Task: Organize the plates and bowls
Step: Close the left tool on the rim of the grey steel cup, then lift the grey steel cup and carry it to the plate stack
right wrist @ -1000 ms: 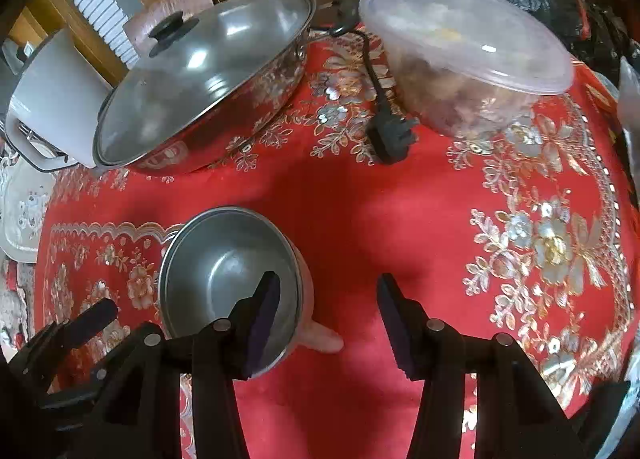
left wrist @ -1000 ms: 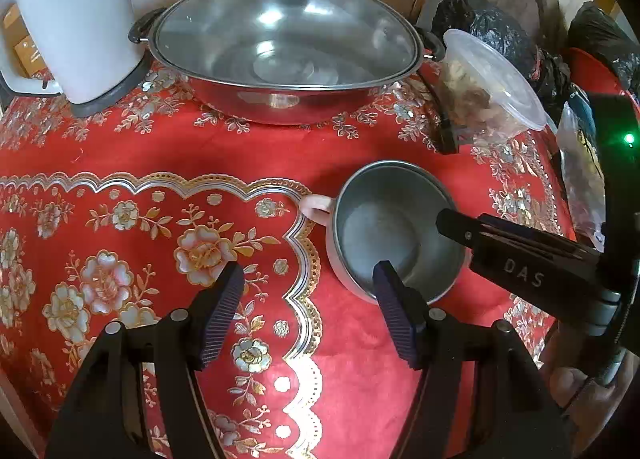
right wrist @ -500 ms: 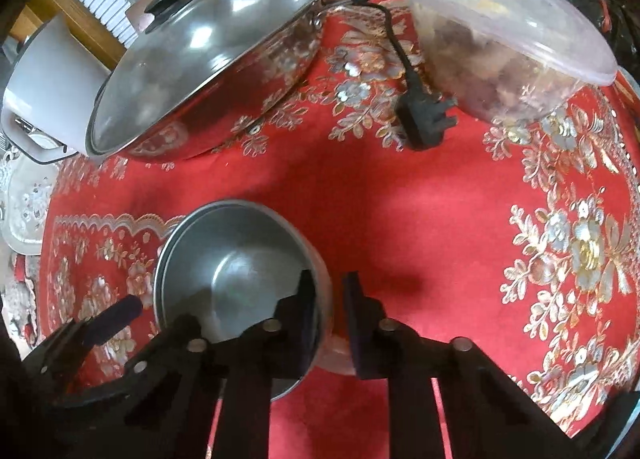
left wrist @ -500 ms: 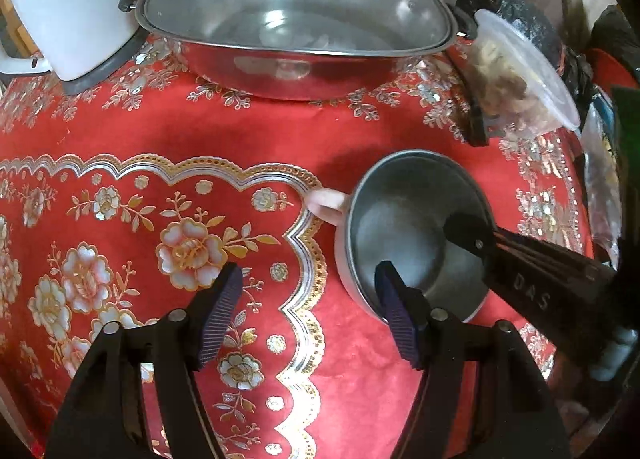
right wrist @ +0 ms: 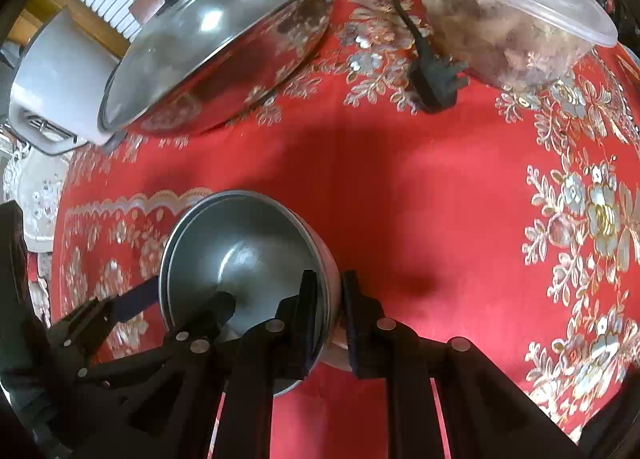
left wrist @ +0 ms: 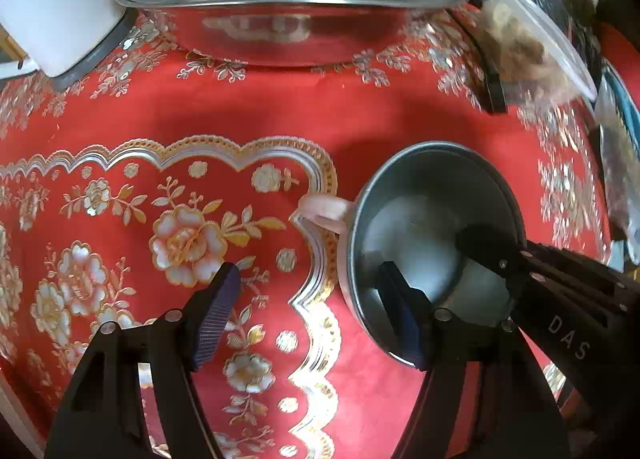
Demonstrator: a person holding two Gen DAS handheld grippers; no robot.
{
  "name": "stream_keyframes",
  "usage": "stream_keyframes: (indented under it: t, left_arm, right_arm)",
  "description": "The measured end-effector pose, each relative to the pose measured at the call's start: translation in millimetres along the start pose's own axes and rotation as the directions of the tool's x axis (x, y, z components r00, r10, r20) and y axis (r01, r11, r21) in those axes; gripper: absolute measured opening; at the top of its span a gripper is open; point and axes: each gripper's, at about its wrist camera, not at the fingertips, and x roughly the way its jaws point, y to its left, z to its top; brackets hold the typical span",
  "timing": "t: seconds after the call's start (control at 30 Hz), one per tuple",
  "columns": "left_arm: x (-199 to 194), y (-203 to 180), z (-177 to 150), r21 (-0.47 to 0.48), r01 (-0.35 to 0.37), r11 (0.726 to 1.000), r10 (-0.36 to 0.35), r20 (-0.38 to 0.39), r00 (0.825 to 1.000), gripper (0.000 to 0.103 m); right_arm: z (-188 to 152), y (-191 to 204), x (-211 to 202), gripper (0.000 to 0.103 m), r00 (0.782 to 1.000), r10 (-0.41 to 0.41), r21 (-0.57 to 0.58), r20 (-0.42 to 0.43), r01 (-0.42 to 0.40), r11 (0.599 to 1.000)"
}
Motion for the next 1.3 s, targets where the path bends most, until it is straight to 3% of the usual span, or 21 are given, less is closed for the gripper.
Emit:
stream_keyframes:
  t: [0.23,0.33,0.5,0.83,1.13,1.3]
  left_arm:
    - [-11,-6,-33,0.138,-0.011,0.99,0.013,-0.017,1.0,0.042]
    - [-15,2,-48,0.148,0.004,0.989,0.002,-0.04,0.999,0.034]
    - [-24,20,-86,0.182,0.007,0.983,0.005,-0.063,0.998,0.027]
    - [-43,68,-168,0.148,0.024,0.989,-0.009,-0.106,0.994,0.017]
    - [-46,95,-201,0.144,0.037,0.989,-0.022,-0.101,0.995,0.016]
    - [-50,107,-186,0.102,0.056,0.993,-0.045,-0.11,0.993,0.016]
  right_arm:
    - [-37,24,-1,0.016,0.999,-0.011,-0.029,-0.046,0.01,1.0]
    - [-58,41,-1,0.018,0.998,-0.002,-0.037,-0.065,0.0,0.999]
    - [-101,68,-4,0.022,0.996,0.031,-0.032,-0.087,-0.034,0.999]
    - [-184,125,-4,0.025,0.985,0.086,-0.006,-0.149,-0.088,0.996]
    - [-169,137,-8,0.024,0.995,-0.053,-0.063,-0.08,0.048,0.997]
    - [-165,136,-6,0.011,0.995,-0.032,-0.079,-0.091,0.024,0.997]
